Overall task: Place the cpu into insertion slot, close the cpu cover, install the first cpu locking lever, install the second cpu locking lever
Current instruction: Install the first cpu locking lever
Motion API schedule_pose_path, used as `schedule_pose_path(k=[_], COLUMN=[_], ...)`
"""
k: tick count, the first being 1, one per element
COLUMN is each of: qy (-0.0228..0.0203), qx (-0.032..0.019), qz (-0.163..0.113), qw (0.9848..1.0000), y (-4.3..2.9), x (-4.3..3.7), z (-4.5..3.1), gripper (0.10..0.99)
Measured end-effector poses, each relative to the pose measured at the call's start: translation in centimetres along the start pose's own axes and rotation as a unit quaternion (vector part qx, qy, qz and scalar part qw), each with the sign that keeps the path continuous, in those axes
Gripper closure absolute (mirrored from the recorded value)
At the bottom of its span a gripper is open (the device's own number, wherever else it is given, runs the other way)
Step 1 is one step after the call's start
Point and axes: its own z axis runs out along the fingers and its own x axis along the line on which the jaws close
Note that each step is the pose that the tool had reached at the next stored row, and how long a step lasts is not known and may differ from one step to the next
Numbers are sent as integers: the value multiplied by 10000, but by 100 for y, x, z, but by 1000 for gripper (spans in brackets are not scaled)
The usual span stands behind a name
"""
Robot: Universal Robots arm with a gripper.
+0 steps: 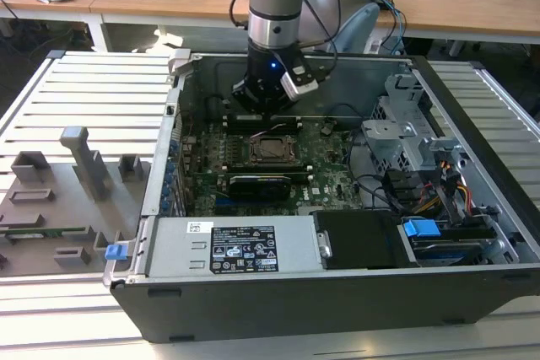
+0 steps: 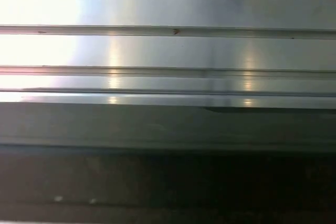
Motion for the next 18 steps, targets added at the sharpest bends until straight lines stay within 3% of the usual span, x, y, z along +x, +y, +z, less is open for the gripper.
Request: schedule_pose_path(k=[7,18], qy=[3,6], qx=[0,4], qz=[0,0], qw=[10000,10000], y=[-2,-12], x=[-177,-225], z=[64,149], gripper=[980,980])
